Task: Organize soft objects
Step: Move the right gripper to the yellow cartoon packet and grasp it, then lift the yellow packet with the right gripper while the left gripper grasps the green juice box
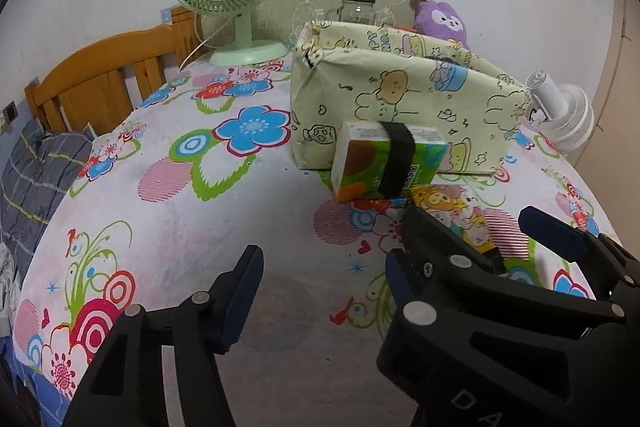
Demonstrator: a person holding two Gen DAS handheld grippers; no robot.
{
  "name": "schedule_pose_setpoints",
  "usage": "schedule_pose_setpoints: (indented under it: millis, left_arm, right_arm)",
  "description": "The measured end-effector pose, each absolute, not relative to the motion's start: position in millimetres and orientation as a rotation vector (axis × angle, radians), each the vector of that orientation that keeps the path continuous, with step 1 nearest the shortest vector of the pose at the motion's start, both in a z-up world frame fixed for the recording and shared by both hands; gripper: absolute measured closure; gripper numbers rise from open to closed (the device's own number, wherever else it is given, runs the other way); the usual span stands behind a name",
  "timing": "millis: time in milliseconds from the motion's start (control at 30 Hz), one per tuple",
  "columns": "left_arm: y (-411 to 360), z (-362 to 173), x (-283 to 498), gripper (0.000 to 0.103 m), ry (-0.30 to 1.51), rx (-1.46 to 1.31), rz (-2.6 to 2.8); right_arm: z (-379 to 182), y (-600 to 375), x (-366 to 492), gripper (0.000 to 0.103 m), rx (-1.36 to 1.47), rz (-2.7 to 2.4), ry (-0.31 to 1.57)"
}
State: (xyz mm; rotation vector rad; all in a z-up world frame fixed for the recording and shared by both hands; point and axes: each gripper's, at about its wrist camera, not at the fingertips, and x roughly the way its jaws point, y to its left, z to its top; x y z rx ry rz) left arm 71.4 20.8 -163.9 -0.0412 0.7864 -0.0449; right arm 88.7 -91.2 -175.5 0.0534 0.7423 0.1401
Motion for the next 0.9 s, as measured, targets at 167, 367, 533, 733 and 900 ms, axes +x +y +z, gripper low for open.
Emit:
schedule_pose_setpoints:
  millis: [167,367,533,733,900]
  left_arm:
    - [21.1,-169.8,76.5,0.039,0.813,-0.034,-0.046]
    - [16.4,-174.6,79.5,0.039,0.834,-0.013,-0.054]
    - [14.1,-174.6,81.9,0.038,0.838,-0.009,-0.059]
    - [5.8,-173.0,84.9,0.037,0.840,0.000,-0.071]
    - [-5.5,-169.0,89.3,0.026,0.825,0.012,-0.086]
  right_arm:
    - [-186.0,-89.9,99.3,0.019,0.065,0.130,0.801]
    - [-193.1,-85.9,104.8,0.039,0.047,0.136,0.834]
    - [-193.3,-90.1,104.8,0.053,0.053,0.144,0.834]
    - [-189.6,-101.2,105.1,0.055,0.066,0.127,0.833]
    - [-182.9,-111.8,103.6,0.056,0.071,0.112,0.813]
